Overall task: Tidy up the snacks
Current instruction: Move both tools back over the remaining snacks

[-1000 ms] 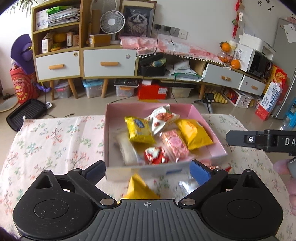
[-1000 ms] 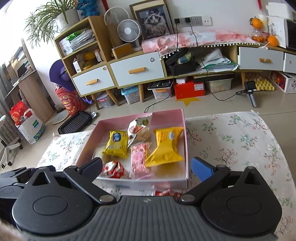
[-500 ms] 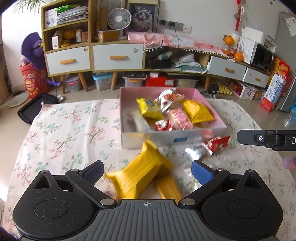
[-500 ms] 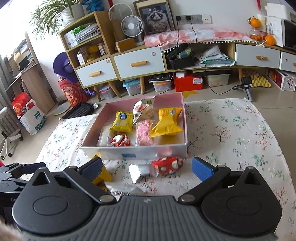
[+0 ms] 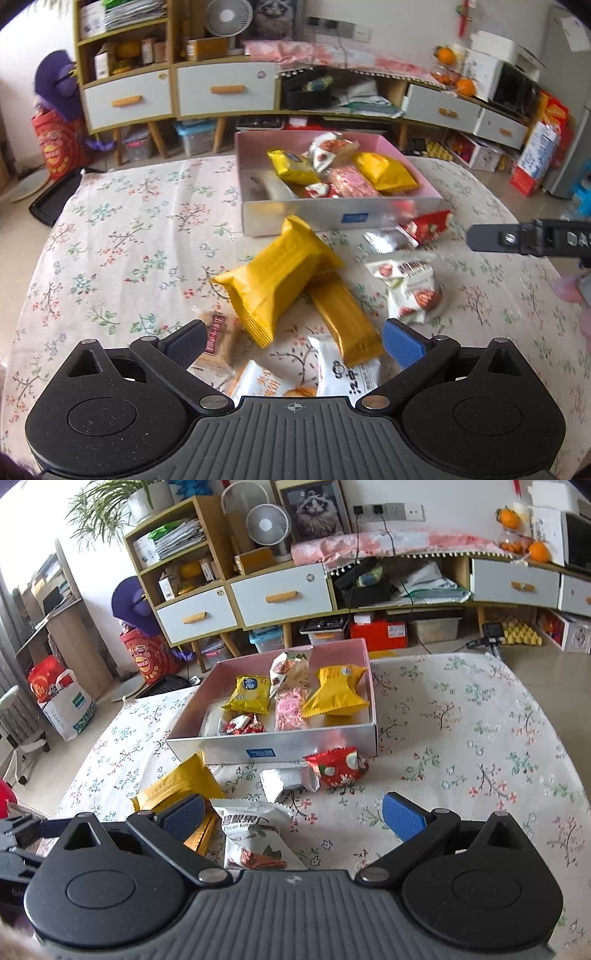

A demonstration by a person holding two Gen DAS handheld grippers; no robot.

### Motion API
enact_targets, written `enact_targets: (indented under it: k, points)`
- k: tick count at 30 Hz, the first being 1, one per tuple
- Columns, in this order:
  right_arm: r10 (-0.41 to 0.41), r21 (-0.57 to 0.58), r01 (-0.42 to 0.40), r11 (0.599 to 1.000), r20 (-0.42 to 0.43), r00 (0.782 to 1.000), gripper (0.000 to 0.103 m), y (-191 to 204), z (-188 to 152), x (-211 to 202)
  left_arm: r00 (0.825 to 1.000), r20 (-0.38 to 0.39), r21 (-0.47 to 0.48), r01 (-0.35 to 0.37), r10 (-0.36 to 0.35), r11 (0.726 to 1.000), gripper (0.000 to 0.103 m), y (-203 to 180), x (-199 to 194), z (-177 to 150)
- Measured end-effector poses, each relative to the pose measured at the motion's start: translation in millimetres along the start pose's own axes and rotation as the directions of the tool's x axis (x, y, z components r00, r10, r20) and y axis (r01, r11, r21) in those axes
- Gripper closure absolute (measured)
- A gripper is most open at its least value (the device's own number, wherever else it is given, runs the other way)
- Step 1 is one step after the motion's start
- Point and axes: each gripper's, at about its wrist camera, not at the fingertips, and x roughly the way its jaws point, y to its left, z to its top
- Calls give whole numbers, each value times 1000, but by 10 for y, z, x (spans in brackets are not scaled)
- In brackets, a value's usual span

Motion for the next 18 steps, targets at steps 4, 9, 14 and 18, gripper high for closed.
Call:
enact_targets:
  k: [4,9,14,18]
  points:
    - [-6,4,7,1000,-33,999,0,-6,-77,67,1000,8,41,16,-16,999,2,-86,44,-66]
    - [-15,-7,14,1000,-94,995,0,23,-175,178,1000,9,69,28,-29,997,3,-222,123,-104]
    - [-6,-11,4,1000,-144,990,0,72,-238,298,999,-1,63,54,-54,997,9,-304,206,-96]
    - [1,7,0,1000,-164,986,1,115,-258,386,997,-12,45,74,-73,996,17,-330,273,-84]
